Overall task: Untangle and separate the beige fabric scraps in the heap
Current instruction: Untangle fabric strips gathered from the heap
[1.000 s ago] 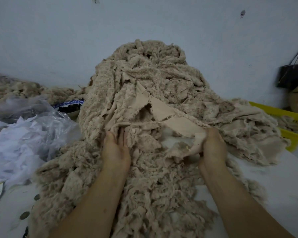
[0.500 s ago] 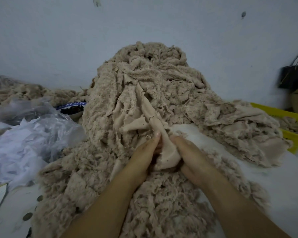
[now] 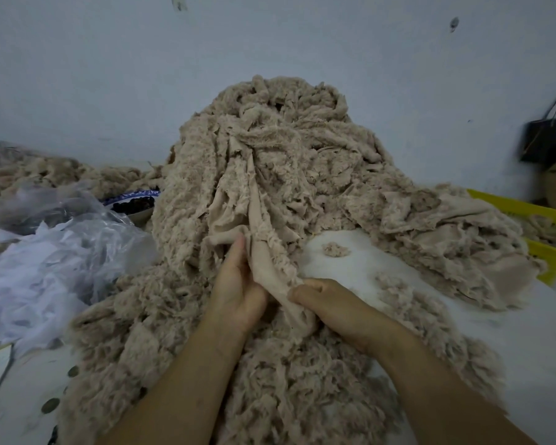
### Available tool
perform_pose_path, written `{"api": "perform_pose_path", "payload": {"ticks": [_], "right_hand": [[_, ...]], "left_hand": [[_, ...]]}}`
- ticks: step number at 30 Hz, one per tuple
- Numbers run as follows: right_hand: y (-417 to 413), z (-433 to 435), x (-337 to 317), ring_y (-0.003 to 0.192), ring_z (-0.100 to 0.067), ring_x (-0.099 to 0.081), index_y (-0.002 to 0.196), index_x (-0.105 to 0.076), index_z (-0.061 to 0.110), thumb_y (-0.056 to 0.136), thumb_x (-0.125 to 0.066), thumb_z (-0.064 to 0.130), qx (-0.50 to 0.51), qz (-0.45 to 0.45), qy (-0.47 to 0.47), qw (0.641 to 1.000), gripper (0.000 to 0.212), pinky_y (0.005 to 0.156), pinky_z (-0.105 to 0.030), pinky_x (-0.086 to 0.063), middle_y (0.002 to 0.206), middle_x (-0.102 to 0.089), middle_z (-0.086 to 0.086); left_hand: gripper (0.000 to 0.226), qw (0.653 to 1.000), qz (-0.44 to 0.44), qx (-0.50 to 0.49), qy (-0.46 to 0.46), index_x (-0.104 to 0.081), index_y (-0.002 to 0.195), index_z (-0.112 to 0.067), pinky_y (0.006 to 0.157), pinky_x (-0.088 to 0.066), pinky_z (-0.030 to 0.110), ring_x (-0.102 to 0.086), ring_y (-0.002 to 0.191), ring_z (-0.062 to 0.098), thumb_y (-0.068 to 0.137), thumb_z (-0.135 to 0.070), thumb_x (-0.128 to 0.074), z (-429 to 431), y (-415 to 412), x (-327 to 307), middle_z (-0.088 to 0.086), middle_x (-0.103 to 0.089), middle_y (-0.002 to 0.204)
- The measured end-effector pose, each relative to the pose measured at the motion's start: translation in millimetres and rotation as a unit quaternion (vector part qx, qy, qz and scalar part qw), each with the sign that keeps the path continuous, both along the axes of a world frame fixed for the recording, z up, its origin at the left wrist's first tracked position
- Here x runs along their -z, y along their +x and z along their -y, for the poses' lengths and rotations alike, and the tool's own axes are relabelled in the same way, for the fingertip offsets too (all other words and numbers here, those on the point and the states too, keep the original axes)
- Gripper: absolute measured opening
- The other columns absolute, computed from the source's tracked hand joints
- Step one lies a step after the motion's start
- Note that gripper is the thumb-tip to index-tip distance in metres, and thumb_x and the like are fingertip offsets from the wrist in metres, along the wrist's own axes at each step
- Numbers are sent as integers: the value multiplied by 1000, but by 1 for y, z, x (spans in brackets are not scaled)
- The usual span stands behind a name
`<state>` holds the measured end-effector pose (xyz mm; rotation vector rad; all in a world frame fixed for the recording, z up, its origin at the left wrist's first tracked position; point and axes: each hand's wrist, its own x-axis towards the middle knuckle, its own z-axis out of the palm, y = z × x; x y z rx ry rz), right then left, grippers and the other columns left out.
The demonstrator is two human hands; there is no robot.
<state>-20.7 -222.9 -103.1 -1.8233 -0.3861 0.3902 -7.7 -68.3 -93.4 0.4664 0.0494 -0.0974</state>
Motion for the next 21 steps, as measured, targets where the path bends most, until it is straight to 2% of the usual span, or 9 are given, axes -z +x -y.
{"api": "perform_pose_path", "payload": {"ticks": [2,5,8,10,11,13,15,17,21], "right_hand": [[0,0,0,49,-5,-37,56,-42,29,94,-58,32,3,2,11,1000,41,49,-14,-32,57,-40,9],[0,-2,1,65,-16,-49,60,-52,26,83,-59,44,25,10,52,998,30,66,-26,-37,70,-52,-3],[4,-2,1,84,-5,-70,88,-70,27,93,-57,54,81,8,149,985,31,72,-18,-51,87,-74,9],[6,1,-1,98,-7,-70,106,-70,21,85,-55,61,91,-5,180,979,47,84,-23,-55,100,-76,5],[7,2,-1,102,-13,-70,106,-70,17,89,-53,59,81,-5,175,981,48,90,-29,-55,102,-76,0],[6,3,0,102,-22,-70,102,-71,11,100,-47,48,63,-11,166,984,45,95,-37,-54,101,-75,-10],[6,2,1,98,-21,-72,104,-72,10,102,-46,45,100,-29,164,981,44,90,-36,-55,98,-76,-11],[8,0,2,94,-22,-73,105,-71,9,102,-46,44,134,-43,175,974,44,87,-36,-57,96,-76,-11],[12,5,0,92,-24,-73,98,-74,11,104,-44,38,205,-41,225,952,40,85,-40,-57,96,-76,-13]], "left_hand": [[35,998,-13,-35,44,-68,122,-10,79,-59,42,-72,103,26,93,-28,-60,2,2,2,14,-72,118],[10,973,0,-118,197,-69,99,-14,69,-59,34,-73,80,18,95,-22,-64,3,2,3,5,-75,91],[19,893,77,-138,421,-69,79,-28,63,-52,29,-65,69,9,98,-27,-62,12,-8,4,-6,-70,75],[22,827,153,-97,533,-70,83,-33,63,-51,23,-64,70,4,100,-28,-58,23,-17,8,-10,-71,75],[21,803,181,-72,564,-70,85,-32,62,-50,20,-64,71,3,101,-28,-56,28,-20,10,-10,-71,76],[20,792,195,-37,577,-70,88,-28,59,-47,18,-62,67,6,101,-27,-55,32,-23,10,-7,-69,74],[21,794,183,-25,579,-68,86,-22,57,-44,23,-55,61,9,101,-29,-56,30,-24,8,-1,-62,69],[23,793,178,-24,582,-67,83,-17,56,-43,24,-51,57,8,100,-29,-57,30,-25,7,-3,-58,64],[26,817,189,-37,544,-67,76,-22,63,-48,19,-58,66,4,100,-29,-58,32,-28,5,-6,-62,68]]}}
